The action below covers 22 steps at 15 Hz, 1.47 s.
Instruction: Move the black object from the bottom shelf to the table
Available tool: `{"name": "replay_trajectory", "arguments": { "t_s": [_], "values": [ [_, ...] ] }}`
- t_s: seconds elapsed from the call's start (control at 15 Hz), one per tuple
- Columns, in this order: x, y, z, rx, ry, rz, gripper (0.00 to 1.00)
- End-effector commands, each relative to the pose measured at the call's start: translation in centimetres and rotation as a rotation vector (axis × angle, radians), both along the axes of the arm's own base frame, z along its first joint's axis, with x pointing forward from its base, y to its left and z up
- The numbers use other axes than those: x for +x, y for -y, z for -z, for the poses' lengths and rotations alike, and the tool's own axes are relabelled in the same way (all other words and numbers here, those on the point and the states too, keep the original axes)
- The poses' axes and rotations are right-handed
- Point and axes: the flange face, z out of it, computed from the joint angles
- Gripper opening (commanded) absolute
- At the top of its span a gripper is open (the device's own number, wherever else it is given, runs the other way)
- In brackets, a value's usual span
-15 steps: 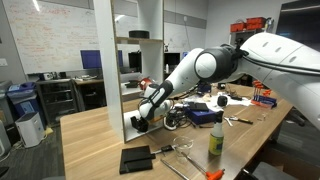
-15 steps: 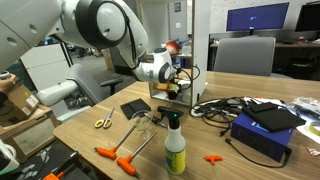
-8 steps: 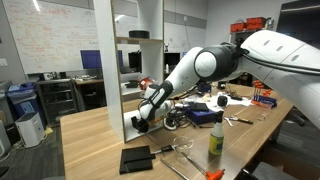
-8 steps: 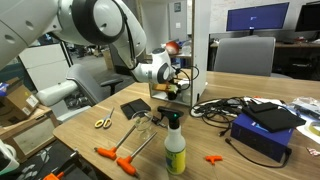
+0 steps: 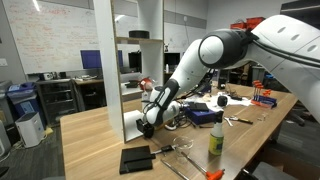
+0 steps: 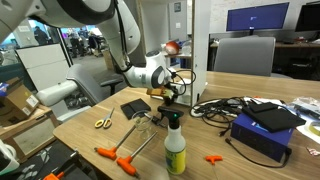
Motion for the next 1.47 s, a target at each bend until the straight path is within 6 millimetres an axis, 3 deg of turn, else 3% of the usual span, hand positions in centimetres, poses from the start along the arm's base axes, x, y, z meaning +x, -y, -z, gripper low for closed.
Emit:
{"name": "replay_trajectory", "arguments": {
  "t_s": [0.0,0.6,0.8,1.13,1.2,1.27,1.4],
  "values": [
    [-6.2,0.8,0.9,-0.016,-0.098,0.045,0.36],
    [-16.3,1.1,-0.1,-0.056,-0.167,0.107,0.36],
    [-17.9,1.1,0.1,-0.073,-0.195,0.117,0.36],
    [-17.3,1.0,0.1,-0.093,-0.208,0.125,0.36],
    [-17.2,1.0,0.1,-0.095,-0.215,0.131,0.72],
    [-17.0,1.0,0.1,-0.094,-0.217,0.136,0.87],
    [-17.1,1.3,0.3,-0.102,-0.243,0.144,1.0]
  ]
}}
